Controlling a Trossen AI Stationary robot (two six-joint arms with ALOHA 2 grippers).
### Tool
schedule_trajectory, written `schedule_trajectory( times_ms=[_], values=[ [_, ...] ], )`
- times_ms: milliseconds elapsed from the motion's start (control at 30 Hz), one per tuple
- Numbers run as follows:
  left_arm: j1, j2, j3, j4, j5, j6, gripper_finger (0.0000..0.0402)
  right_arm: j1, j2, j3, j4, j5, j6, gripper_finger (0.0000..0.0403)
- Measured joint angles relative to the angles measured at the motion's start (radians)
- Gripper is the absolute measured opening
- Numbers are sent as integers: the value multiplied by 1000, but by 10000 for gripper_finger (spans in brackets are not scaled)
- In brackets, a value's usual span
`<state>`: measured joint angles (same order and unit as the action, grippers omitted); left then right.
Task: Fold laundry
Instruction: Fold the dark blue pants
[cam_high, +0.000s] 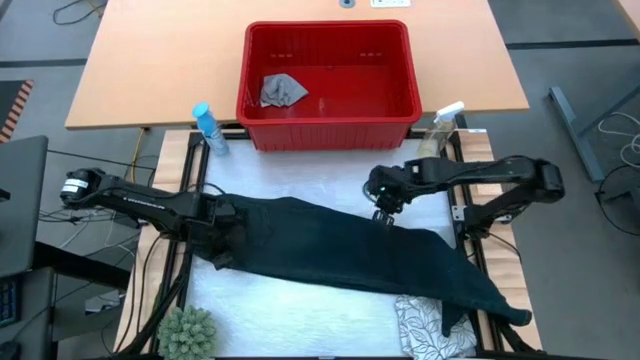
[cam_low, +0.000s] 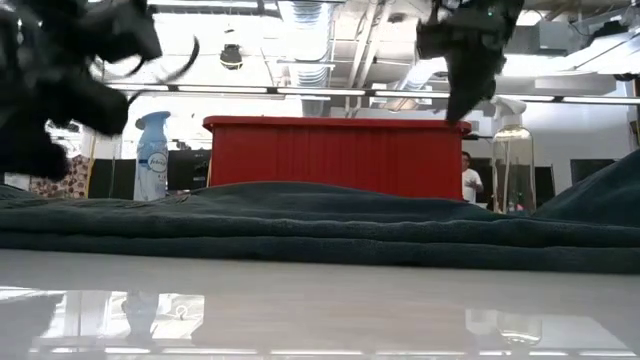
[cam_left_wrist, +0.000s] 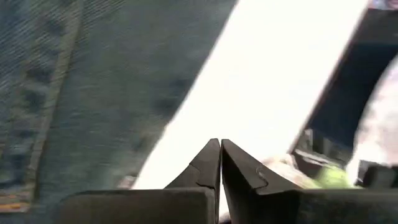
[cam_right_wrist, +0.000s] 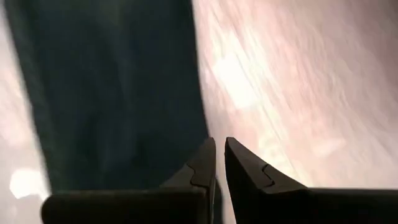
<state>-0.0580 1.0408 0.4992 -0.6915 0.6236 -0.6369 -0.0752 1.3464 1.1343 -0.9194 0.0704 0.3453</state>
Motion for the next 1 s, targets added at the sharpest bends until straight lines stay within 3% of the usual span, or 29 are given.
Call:
schedule_trajectory(
  times_ms=[167, 333, 433, 600, 867, 1000],
  values=[
    [0, -32, 133, 3, 2, 45, 0, 70, -10, 0, 104, 8, 73, 57],
    [-4, -31, 214, 228, -278, 80, 0, 163, 80, 0, 219, 35, 73, 34],
    [8, 0, 217, 434, -354, 156, 0, 190, 133, 0, 288, 40, 61, 14],
    [-7, 141, 217, 604, -390, 147, 0, 184, 182, 0, 355, 19, 41, 19],
    [-159, 396, 217, 822, -479, 38, 0, 146, 206, -2, 363, -2, -82, 14],
    [-206, 523, 244, 942, -533, -23, 0, 110, 242, -1, 395, -66, -155, 14]
  ],
)
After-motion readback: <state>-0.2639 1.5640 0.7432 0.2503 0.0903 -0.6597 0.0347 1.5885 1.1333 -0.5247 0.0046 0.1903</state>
